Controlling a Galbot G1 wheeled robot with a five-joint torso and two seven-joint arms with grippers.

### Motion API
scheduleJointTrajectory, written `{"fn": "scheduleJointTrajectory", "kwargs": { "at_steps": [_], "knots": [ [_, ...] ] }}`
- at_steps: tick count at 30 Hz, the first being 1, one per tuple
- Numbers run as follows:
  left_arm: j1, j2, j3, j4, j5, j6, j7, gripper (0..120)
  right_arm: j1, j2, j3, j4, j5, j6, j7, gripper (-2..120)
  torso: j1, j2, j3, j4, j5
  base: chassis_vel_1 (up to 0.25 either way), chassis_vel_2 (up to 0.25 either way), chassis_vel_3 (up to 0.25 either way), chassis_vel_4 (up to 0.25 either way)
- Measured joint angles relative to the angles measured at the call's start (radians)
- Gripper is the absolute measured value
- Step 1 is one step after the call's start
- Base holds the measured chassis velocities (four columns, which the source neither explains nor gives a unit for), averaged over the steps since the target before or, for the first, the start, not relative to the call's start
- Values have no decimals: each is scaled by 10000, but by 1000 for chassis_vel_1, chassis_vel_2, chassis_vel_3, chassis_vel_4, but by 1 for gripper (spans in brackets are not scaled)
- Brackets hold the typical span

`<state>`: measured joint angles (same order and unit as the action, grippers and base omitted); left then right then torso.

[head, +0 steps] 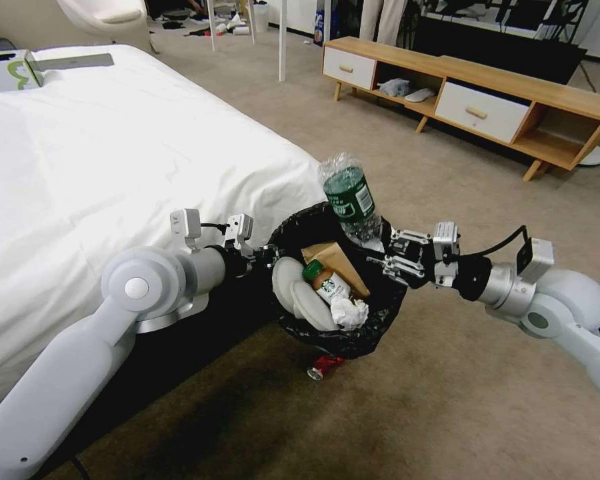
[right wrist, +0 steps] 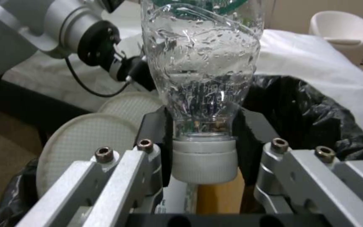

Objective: Pick up the trash bin and place the garbage on the floor into it.

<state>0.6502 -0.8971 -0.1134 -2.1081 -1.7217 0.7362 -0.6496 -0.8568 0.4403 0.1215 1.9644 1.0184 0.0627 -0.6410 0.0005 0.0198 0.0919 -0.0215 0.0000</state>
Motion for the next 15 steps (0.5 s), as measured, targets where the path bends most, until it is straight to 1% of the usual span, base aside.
{"fn": "scheduleJointTrajectory", "kwargs": {
  "at_steps": [6,7,8,9,11,12,13,14,15],
  "knots": [
    [63,36,-47,-53,6,0,3,2,13,12,-182,9,-75,1,175,28,0,0,0,0,0,0,0,0,0],
    [86,37,-62,-76,13,0,3,2,13,14,-193,10,-117,1,211,32,0,0,0,1,0,0,0,0,0],
    [114,43,-68,-92,37,0,5,2,13,18,-194,11,-150,11,289,39,0,0,0,0,0,0,0,0,0],
    [114,43,-68,-92,37,0,5,2,13,18,-194,11,-150,11,289,39,0,0,0,0,0,0,0,0,0],
    [122,51,-69,-104,69,0,49,2,12,10,-167,34,-149,17,394,50,0,0,0,0,0,0,0,0,0],
    [122,51,-69,-104,69,0,49,2,12,10,-167,34,-149,17,394,50,0,0,0,0,0,0,0,0,0],
    [122,47,-69,-104,77,0,56,2,14,2,-139,38,-147,17,423,56,0,1,0,0,0,0,0,0,0],
    [122,47,-69,-104,77,0,56,2,14,2,-139,38,-147,17,423,56,0,1,0,0,0,0,0,0,0],
    [118,30,-69,-95,92,0,61,2,20,-12,-106,51,-143,17,474,63,0,0,0,0,0,0,0,0,0]
  ]
}}
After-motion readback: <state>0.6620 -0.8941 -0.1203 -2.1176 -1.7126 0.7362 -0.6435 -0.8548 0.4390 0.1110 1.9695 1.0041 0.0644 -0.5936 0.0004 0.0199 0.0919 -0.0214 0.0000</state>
